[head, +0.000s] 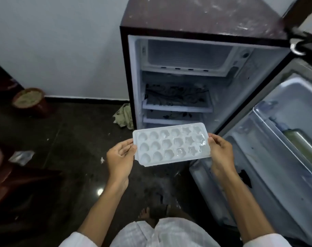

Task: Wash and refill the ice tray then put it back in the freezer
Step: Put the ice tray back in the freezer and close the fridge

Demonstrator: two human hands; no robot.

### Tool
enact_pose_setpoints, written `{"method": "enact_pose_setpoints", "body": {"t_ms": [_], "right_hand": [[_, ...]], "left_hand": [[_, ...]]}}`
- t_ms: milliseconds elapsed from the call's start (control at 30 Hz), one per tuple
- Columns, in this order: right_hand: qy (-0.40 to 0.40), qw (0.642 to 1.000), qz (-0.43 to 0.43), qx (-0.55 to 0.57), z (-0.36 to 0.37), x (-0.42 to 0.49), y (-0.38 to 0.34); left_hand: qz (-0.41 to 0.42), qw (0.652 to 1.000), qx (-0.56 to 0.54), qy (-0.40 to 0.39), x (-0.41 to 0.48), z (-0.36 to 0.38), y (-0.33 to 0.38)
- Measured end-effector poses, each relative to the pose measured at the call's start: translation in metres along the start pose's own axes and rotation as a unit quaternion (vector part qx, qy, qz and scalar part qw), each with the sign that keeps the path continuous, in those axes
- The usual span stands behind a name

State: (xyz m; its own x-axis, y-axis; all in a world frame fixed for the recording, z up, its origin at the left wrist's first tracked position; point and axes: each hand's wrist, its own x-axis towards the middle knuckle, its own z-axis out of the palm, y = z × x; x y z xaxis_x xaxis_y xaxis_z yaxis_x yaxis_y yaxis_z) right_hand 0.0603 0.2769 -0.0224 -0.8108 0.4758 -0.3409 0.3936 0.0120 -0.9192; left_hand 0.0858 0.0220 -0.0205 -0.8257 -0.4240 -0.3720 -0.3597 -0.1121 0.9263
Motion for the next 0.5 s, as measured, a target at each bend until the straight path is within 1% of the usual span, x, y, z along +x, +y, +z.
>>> {"method": "enact_pose_setpoints", "body": {"t_ms": [200, 367, 500], "right_hand": [[0.028, 0.999, -0.027, 0.035, -0.005, 0.043, -0.036], [0.007, 0.998, -0.028, 0.047, -0.004, 0.091, -0.063], [-0.022, 0.998, -0.036, 0.056, 0.001, 0.128, -0.084]], "left_hand": [[-0.003, 1.000, -0.011, -0.020, 0.047, 0.053, 0.029], [0.014, 1.000, -0.017, -0.018, 0.088, 0.095, 0.057], [0.034, 0.999, -0.014, 0.001, 0.117, 0.124, 0.077]]}}
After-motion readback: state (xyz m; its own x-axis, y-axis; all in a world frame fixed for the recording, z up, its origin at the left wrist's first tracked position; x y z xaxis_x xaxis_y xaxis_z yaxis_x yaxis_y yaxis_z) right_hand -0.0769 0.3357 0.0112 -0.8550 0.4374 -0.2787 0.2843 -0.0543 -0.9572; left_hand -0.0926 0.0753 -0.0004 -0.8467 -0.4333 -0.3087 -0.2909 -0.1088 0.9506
